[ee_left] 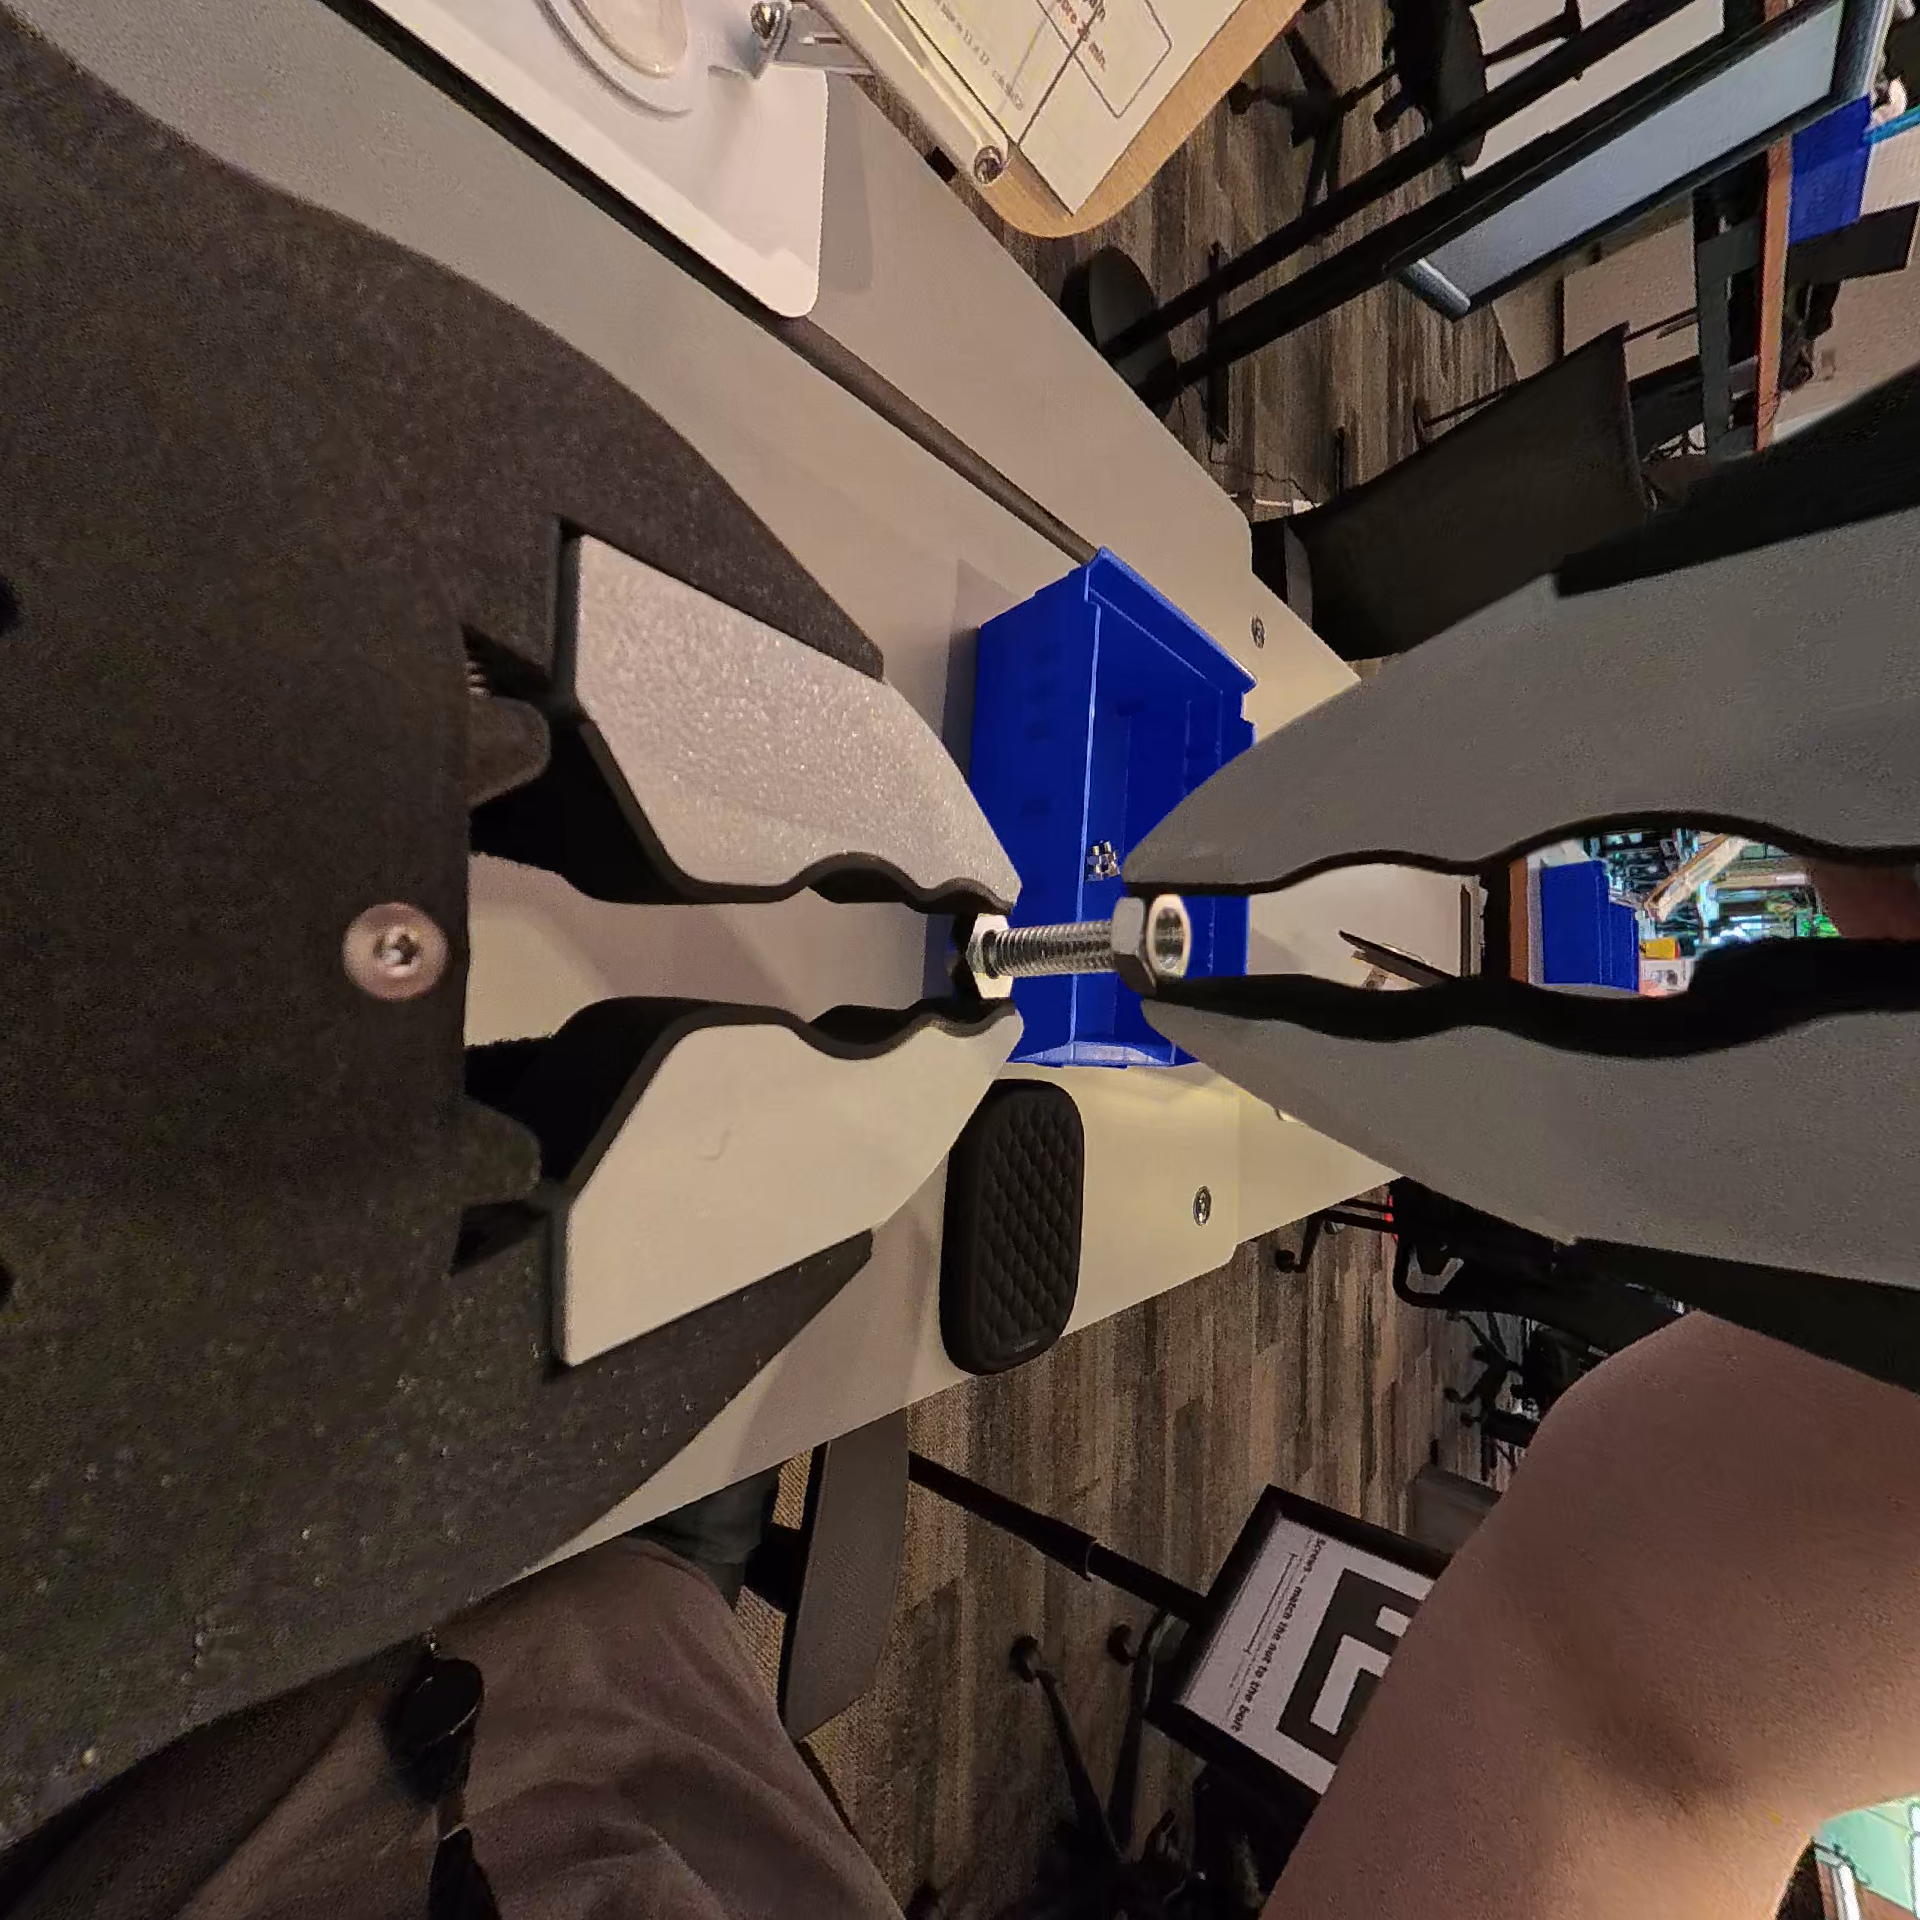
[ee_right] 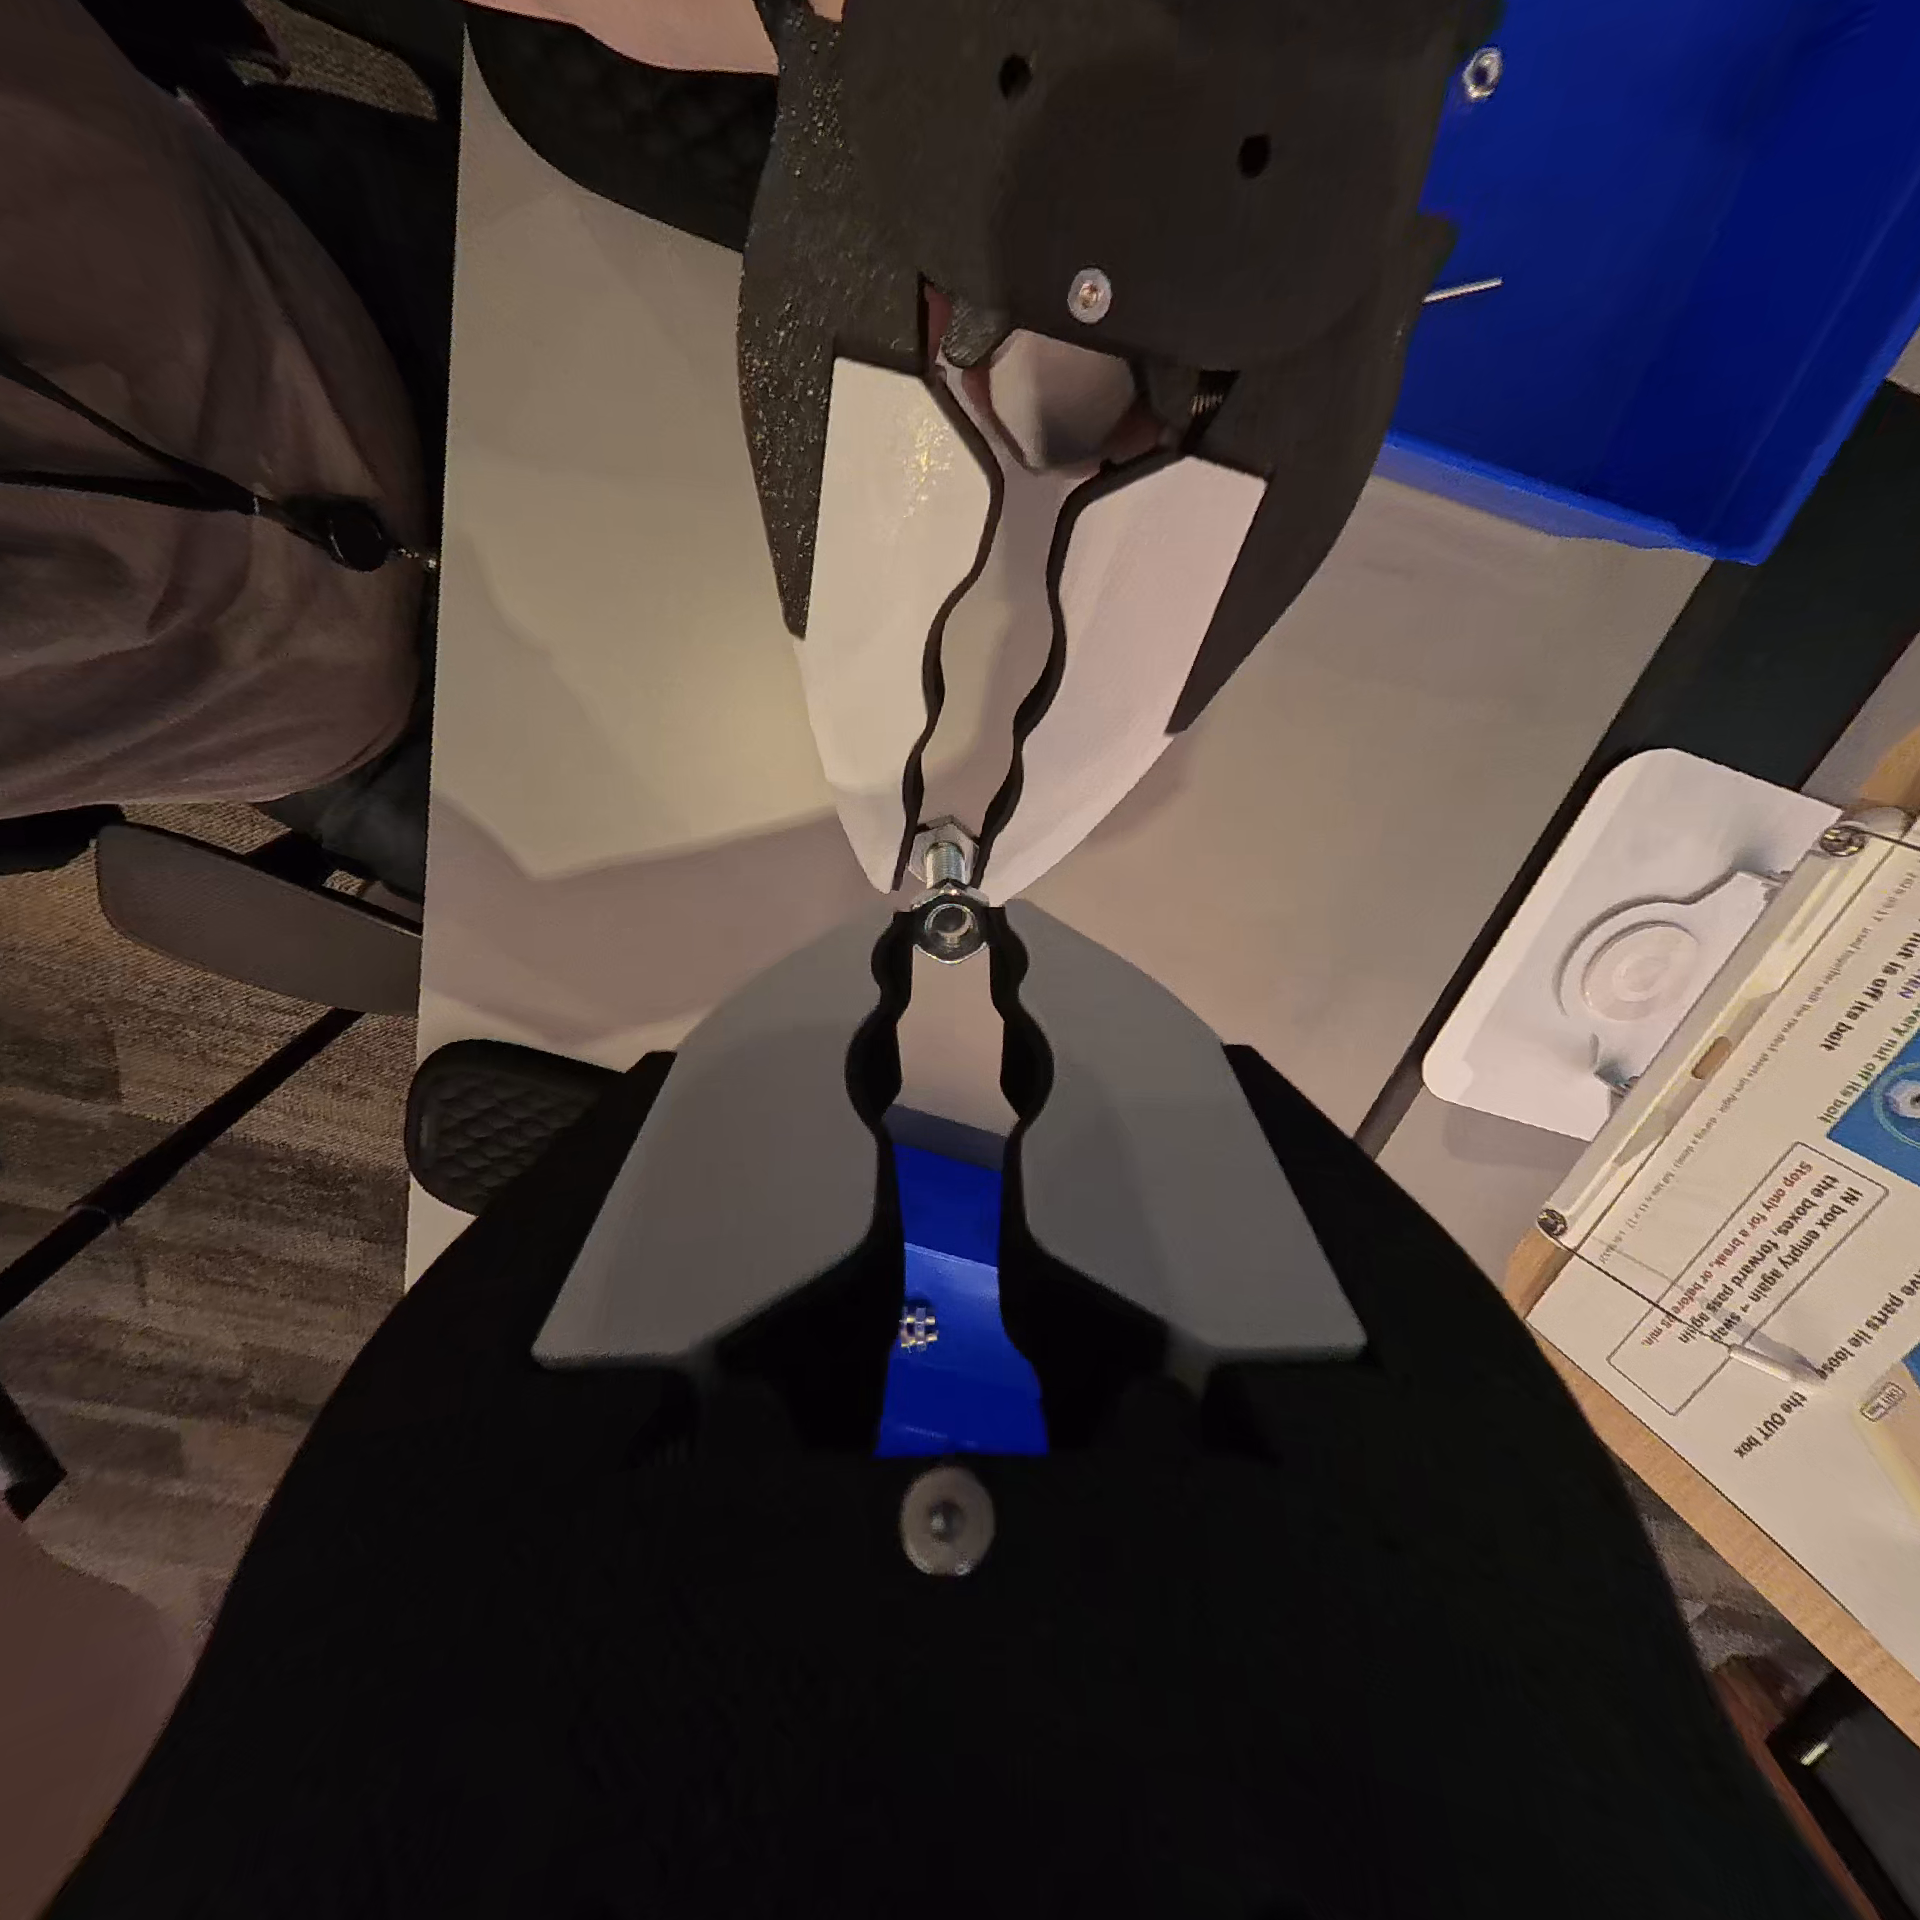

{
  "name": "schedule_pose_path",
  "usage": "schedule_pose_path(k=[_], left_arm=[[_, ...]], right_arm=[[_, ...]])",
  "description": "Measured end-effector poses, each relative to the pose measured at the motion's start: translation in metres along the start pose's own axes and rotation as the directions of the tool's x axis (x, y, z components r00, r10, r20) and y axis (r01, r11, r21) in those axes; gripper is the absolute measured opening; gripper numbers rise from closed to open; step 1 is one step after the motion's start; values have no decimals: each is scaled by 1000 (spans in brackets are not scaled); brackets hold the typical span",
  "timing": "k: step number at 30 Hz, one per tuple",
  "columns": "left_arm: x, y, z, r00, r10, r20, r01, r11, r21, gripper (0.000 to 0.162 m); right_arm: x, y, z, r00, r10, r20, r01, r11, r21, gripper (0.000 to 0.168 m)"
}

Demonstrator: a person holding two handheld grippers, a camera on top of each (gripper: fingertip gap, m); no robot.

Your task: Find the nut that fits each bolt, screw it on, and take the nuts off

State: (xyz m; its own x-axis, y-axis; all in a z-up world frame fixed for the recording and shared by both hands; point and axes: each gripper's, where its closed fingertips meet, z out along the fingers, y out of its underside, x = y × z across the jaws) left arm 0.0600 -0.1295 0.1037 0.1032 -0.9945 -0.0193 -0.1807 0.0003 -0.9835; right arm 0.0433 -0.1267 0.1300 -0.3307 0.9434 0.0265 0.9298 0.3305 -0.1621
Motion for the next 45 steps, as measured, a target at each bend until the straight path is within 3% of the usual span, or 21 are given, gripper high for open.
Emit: schedule_pose_path(k=[9,19,26,32,37,45], left_arm=[[14,-5,0,996,64,-67,-62,997,35,14],[30,-11,-4,976,33,-217,-10,995,102,15],[18,-9,1,995,34,-98,-28,997,67,14],[1,-7,1,999,15,28,-16,999,31,14],[-5,-3,1,991,64,120,-60,998,-37,14],[-18,-5,-6,973,59,222,-50,998,-48,15]], right_arm=[[-15,-4,-2,998,-18,64,17,1000,14,16],[-26,-9,-6,997,-59,44,59,998,12,16],[-17,-6,-5,991,125,40,-126,992,17,15],[-3,-1,-5,943,331,36,-333,941,58,15],[1,2,-2,911,411,34,-412,910,52,16],[13,-4,-5,804,592,52,-593,795,128,15]])
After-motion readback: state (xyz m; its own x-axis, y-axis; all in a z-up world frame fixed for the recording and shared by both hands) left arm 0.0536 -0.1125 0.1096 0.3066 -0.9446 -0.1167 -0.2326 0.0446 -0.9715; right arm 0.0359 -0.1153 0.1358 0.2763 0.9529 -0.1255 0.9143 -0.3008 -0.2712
